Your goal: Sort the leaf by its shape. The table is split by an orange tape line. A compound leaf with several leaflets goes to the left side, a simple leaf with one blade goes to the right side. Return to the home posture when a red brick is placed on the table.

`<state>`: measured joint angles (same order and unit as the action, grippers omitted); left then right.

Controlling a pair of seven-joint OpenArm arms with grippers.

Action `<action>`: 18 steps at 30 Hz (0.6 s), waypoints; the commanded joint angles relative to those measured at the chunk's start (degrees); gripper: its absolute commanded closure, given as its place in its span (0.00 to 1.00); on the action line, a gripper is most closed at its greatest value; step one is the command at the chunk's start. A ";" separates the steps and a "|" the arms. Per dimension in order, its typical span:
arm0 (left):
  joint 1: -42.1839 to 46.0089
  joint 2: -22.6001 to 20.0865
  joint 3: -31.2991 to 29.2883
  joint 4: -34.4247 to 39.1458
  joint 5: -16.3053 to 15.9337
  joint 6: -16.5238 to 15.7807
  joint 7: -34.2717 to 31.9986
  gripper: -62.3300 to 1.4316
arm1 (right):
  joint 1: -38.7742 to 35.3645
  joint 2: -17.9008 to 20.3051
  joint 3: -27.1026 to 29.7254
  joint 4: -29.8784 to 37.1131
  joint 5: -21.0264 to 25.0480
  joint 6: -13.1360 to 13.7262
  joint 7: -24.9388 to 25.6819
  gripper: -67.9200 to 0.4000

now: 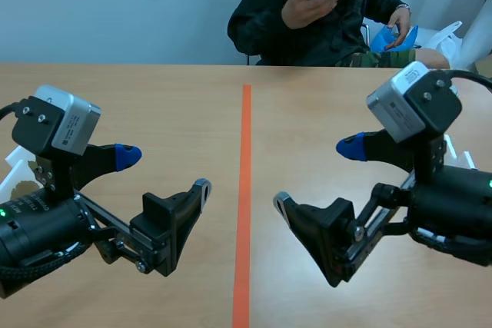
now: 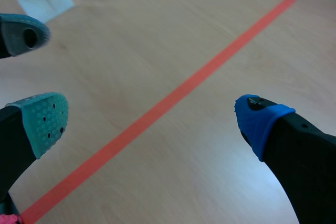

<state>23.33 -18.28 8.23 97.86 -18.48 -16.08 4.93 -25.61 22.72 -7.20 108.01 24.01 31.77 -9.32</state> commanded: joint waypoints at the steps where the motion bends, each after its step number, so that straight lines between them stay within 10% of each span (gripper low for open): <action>1: 0.31 -0.17 -0.09 0.76 -0.52 0.07 -0.96 0.00 | -1.03 -0.46 0.37 1.09 0.57 -1.70 0.74 0.00; 18: 0.31 -0.17 -0.09 0.76 -0.55 0.07 -0.76 0.00 | -3.10 -3.89 0.33 1.84 -1.18 -13.42 -0.39 0.00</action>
<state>23.33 -18.28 8.23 97.86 -18.48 -16.08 4.95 -29.41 18.41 -7.20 109.34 22.92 18.68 -10.57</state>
